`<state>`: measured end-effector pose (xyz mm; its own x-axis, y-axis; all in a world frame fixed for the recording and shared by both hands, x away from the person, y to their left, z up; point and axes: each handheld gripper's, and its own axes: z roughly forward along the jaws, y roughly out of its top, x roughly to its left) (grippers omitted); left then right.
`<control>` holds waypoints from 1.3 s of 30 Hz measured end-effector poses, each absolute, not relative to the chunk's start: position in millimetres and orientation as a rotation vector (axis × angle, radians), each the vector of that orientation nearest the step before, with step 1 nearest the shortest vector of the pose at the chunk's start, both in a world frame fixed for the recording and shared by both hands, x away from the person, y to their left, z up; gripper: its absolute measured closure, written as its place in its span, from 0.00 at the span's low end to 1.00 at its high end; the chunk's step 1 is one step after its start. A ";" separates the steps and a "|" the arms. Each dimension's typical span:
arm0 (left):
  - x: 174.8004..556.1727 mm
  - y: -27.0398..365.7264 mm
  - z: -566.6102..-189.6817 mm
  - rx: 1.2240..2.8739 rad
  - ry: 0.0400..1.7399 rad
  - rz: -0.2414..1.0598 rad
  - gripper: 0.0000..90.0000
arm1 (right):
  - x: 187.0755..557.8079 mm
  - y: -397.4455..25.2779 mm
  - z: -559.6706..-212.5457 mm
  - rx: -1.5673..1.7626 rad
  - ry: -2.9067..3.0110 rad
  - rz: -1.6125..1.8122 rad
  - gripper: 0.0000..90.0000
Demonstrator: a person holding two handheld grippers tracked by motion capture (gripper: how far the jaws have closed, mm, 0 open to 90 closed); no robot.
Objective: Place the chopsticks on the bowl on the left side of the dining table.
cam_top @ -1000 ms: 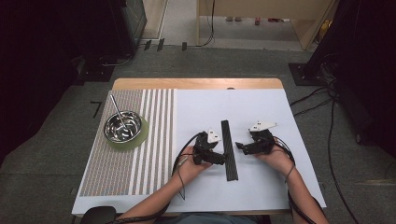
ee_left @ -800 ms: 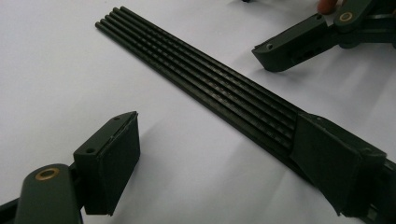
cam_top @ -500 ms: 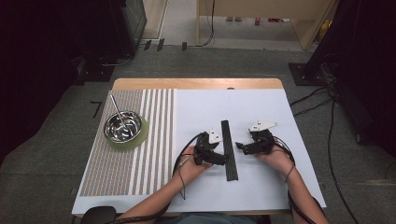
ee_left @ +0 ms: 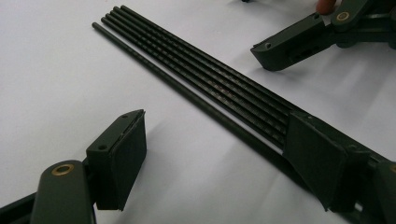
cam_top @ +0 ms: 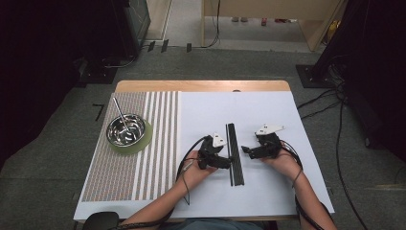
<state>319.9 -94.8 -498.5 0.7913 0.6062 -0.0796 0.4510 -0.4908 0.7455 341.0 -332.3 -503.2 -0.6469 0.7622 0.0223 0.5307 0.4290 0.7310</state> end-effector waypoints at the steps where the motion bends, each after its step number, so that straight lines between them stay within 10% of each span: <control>1: 319.8 -94.8 -498.5 2.171 0.780 0.247 0.25 | 341.0 -332.2 -503.2 1.115 2.374 1.048 0.15; 24: 315.7 -91.2 -498.6 2.200 0.741 0.319 0.36 | 341.0 -332.2 -503.3 1.114 2.374 1.049 0.15; 39: 324.1 -77.5 -492.2 2.204 0.819 0.306 0.77 | 340.9 -332.2 -503.2 1.116 2.374 1.048 0.15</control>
